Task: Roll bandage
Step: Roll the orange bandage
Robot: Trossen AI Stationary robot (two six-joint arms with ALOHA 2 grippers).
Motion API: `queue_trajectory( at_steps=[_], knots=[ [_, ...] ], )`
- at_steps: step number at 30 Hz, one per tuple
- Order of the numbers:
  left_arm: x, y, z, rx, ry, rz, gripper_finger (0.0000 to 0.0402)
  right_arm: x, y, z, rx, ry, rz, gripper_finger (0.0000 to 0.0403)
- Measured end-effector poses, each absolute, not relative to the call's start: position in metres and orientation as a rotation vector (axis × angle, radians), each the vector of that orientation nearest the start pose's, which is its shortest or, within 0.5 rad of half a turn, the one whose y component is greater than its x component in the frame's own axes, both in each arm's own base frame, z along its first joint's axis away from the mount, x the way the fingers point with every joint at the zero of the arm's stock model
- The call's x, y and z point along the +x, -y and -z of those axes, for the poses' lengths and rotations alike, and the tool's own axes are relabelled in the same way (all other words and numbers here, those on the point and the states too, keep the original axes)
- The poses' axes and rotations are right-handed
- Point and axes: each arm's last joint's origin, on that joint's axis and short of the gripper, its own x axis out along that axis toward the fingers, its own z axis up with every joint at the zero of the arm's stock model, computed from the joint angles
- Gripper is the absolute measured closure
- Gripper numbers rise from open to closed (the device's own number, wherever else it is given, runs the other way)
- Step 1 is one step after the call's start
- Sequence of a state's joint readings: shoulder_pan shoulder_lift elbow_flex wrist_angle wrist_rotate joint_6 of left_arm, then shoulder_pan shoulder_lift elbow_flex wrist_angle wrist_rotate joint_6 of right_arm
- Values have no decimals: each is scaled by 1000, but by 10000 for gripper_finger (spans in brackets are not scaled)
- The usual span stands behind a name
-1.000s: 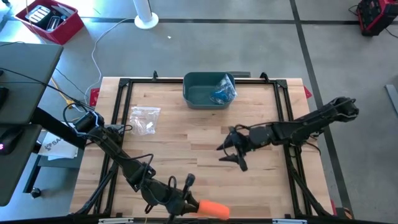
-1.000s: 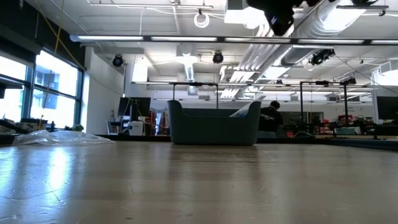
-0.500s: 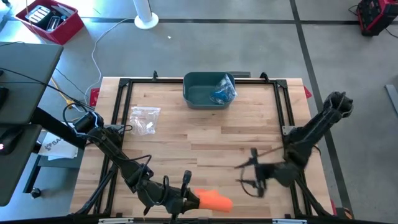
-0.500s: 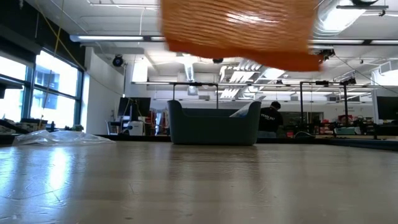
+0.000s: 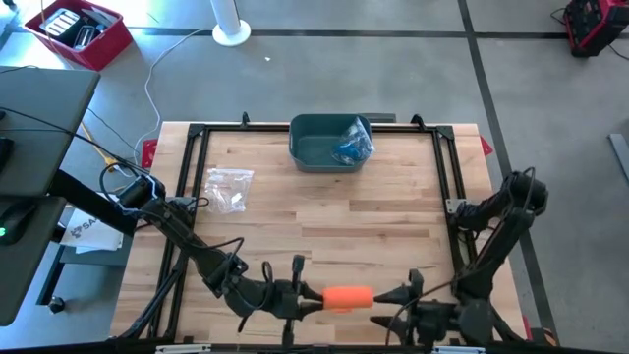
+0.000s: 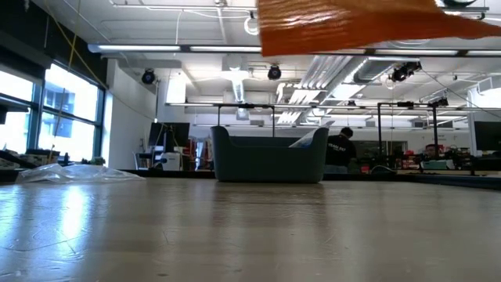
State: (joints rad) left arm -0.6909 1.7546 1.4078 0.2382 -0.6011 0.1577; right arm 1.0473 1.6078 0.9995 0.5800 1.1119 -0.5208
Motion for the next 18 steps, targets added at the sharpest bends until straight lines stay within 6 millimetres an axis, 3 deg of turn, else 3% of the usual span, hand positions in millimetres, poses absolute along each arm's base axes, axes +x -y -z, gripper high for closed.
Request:
queue_trajectory(
  at_steps=[5,11,18],
  knots=[
    [327,247,-326,223,-80,85,396,203,-299,-286,-619,-62,99,194],
    [326,248,-326,225,-81,79,396,203,-297,-289,-588,-91,200,194],
    [326,250,-327,222,-74,85,396,211,-296,-289,-539,-70,106,194]
  ],
)
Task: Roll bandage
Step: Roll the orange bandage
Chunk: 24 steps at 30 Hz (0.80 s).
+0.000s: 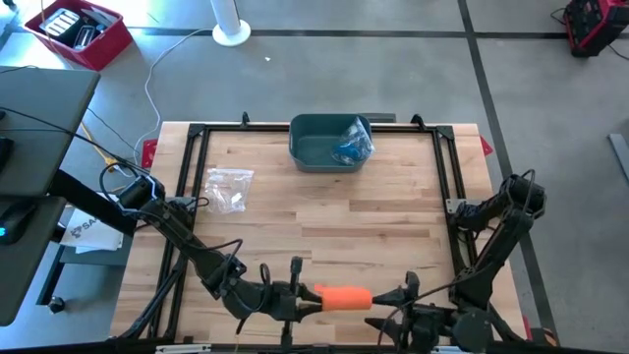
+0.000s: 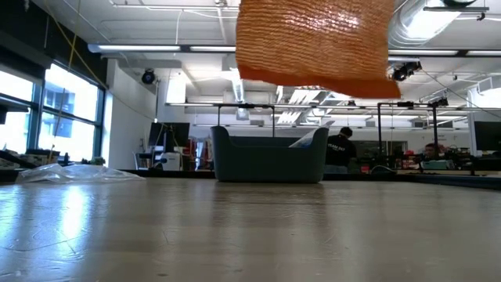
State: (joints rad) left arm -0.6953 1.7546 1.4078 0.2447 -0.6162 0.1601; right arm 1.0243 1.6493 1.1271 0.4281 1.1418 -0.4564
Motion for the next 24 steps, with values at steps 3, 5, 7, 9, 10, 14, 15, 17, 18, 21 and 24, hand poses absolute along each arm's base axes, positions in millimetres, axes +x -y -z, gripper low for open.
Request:
queue_trajectory(
  at_steps=[3,5,7,9,10,14,15,17,18,21,24],
  knots=[
    [325,250,-326,225,-78,83,396,218,-292,-289,-507,-68,82,194],
    [325,250,-327,225,-78,85,396,220,-291,-289,-503,-64,73,194],
    [325,250,-327,225,-78,83,396,221,-290,-290,-514,-61,87,196],
    [325,250,-327,224,-77,84,396,222,-290,-291,-499,-54,91,204],
    [325,250,-327,224,-78,84,394,223,-289,-292,-496,-53,96,213],
    [324,250,-327,215,-76,93,370,227,-286,-293,-466,-43,93,276],
    [324,250,-327,212,-79,94,361,229,-285,-293,-457,-42,92,297],
    [324,250,-326,215,-90,94,341,231,-284,-293,-449,-42,85,343],
    [323,250,-326,222,-100,88,332,231,-284,-293,-450,-42,77,367],
    [318,247,-326,253,-150,47,311,232,-283,-291,-451,-54,81,390],
    [307,243,-326,280,-225,-17,298,231,-279,-290,-434,-82,93,389]
  ],
)
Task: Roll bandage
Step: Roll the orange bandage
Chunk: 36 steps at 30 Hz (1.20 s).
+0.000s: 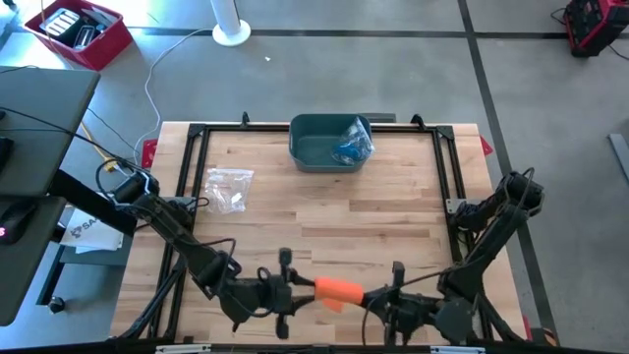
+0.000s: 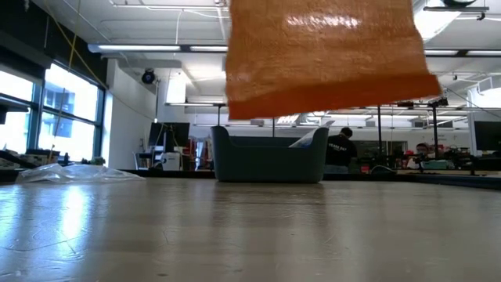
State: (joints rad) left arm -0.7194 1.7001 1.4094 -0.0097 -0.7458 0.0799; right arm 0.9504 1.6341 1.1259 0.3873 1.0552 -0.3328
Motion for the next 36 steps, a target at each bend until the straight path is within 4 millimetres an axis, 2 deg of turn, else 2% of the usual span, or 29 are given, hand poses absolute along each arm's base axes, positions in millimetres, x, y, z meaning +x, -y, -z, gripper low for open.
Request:
queue_trajectory(
  at_steps=[5,10,13,18,22,27,32,36],
  knots=[
    [282,231,-333,279,-342,-58,294,214,-274,-295,-385,-124,70,397],
    [275,228,-337,237,-356,-66,293,199,-263,-287,-384,-114,-33,399],
    [282,237,-336,265,-314,-5,293,190,-253,-281,-352,-45,-146,399],
    [303,261,-322,405,-188,162,293,180,-226,-270,-287,158,-308,399],
    [320,274,-315,461,-33,114,293,171,-206,-259,-220,246,-358,399],
    [330,275,-310,533,42,29,279,167,-194,-253,-168,288,-355,399],
    [340,265,-311,425,48,-19,255,167,-194,-253,-165,286,-351,398],
    [343,261,-311,411,56,-5,248,168,-193,-252,-160,261,-297,398]
  ],
)
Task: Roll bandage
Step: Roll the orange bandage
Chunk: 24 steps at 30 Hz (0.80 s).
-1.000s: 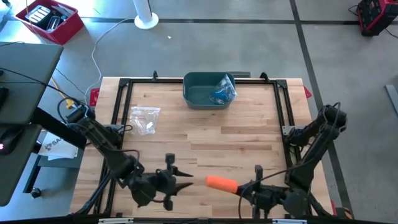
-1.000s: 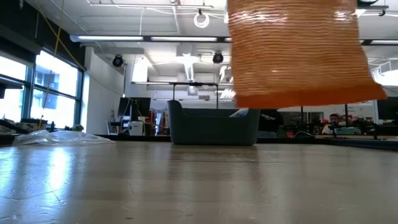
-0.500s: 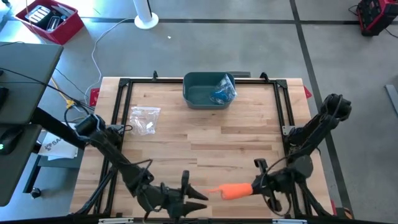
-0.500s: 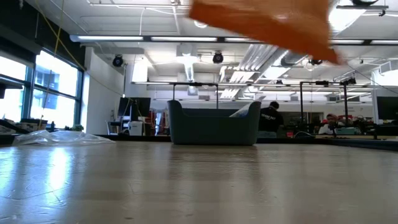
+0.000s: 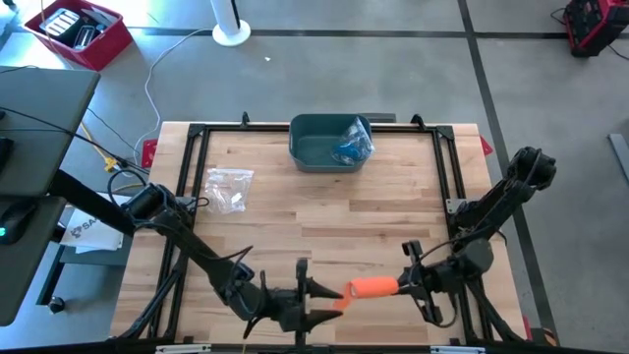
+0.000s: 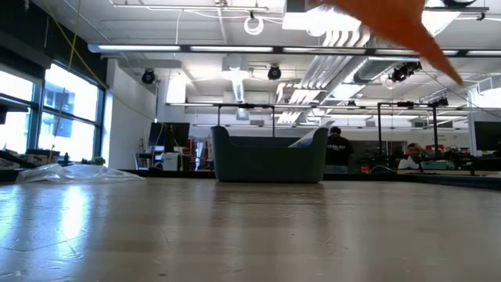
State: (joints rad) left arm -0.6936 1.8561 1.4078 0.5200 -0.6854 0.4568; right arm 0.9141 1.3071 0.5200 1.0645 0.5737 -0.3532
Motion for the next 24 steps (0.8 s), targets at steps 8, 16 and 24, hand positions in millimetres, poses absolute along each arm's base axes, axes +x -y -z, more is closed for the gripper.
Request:
queue_trajectory(
  at_steps=[8,16,24],
  knots=[
    [349,253,-309,354,25,-57,247,170,-191,-247,-153,197,-233,398],
    [359,239,-302,277,-30,-67,247,173,-189,-246,-142,179,-221,398],
    [364,230,-300,252,-57,-124,247,177,-186,-242,-135,146,-195,398]
  ],
)
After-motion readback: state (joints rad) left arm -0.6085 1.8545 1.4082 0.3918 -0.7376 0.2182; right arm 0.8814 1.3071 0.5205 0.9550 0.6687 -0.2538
